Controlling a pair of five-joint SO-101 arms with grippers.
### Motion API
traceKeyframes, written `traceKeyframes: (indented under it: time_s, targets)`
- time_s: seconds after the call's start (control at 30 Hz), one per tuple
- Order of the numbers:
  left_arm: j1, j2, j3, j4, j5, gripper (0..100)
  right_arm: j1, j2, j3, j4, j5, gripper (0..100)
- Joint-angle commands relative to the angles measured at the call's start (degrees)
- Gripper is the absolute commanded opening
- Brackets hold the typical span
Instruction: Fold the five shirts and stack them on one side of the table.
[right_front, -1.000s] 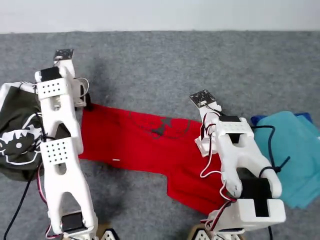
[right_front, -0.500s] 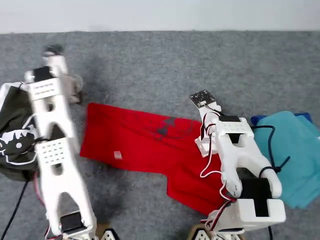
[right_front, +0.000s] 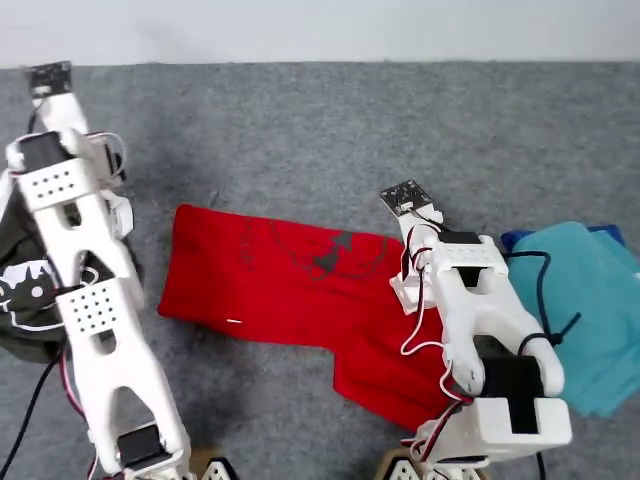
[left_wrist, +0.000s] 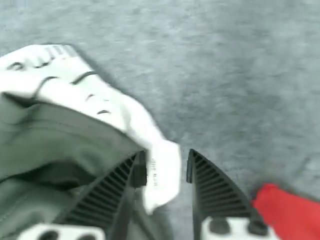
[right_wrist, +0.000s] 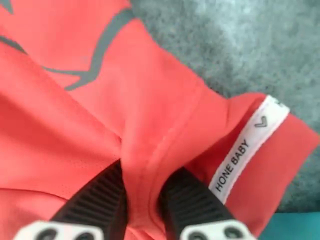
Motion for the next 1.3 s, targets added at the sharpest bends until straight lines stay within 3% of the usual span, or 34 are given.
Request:
traceKeyframes:
  time_s: [0.0, 0.17, 0.37, 0.53, 0.67, 0.9, 1.27]
  targets:
    - [4.57, -3.34, -1.45, 1.32, 1.14, 14, 0.75, 0.4, 1.32, 3.03, 0.18, 1.1]
    - [11.52, -7.74, 0.48, 1.32, 1.14, 14, 0.75, -7.25, 1.23, 7.6, 0.18, 4.2]
    - [20.92, -12.75, 22.37, 1.23, 1.49, 14, 0.75, -21.05, 1.23, 16.48, 0.53, 24.1]
    - [24.7, -15.47, 39.08, 0.7, 1.41, 14, 1.01, -32.13, 1.32, 20.7, 4.4, 22.1]
    - [24.18, -13.45, 43.47, -2.99, 1.32, 14, 1.19, -33.89, 1.67, 16.31, 4.66, 22.0]
    - [23.82, -10.02, 43.3, -5.1, 1.14, 14, 1.89, -18.51, -0.97, 1.19, -0.26, 22.1]
    - [23.82, -9.41, 41.45, -4.84, 1.05, 14, 2.51, 16.22, -24.53, 3.03, 0.09, 21.1]
